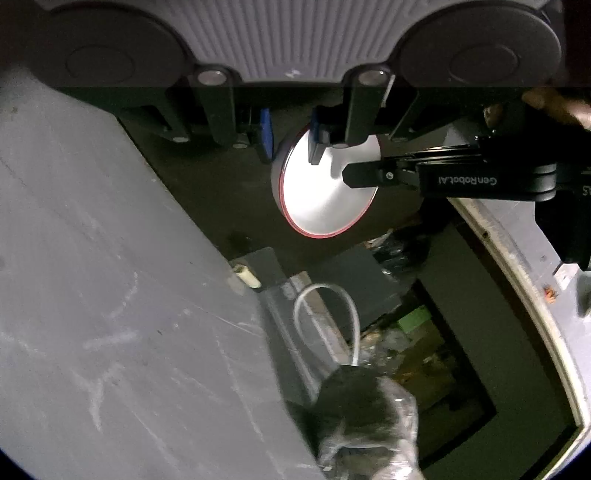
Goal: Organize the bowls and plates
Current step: 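Lift the second bowl with the left tool and carry it over the saucepan, then lower the second bowl into the first bowl with the left tool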
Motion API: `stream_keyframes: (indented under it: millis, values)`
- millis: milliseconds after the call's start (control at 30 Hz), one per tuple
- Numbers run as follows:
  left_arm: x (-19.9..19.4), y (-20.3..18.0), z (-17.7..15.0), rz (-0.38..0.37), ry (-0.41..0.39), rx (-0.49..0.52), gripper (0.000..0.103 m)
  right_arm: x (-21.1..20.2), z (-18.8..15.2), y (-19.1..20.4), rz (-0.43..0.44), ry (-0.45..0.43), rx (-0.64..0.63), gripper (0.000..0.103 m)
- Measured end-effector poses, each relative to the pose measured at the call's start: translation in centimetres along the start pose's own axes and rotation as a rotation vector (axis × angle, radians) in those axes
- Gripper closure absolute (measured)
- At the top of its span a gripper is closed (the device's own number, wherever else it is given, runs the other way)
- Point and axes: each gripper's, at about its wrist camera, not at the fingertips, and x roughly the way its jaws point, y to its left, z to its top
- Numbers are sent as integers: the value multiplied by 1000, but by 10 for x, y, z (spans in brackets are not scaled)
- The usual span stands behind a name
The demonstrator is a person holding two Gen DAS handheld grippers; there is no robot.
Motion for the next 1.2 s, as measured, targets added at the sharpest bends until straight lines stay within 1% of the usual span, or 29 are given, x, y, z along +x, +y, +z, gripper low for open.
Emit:
stream_keyframes:
  millis: [100,200,400,633,800,1200]
  values:
    - [-20,3,-7,-11,-28,-22,94,-8,0,8,39,16,-41,80]
    - [-37,7,-19,-14,-44,-56,93,-12,-5,17,76,50,-71,80]
    - [-55,14,-44,7,-54,-118,94,-18,-13,34,115,122,-161,80]
    - [-69,9,-66,73,-19,-53,91,-24,-23,53,156,183,-273,80]
    - [-79,15,-74,91,-8,-67,90,-21,-30,63,179,232,-312,80]
    - [-83,26,-94,125,68,-97,90,-16,-48,78,208,332,-386,80]
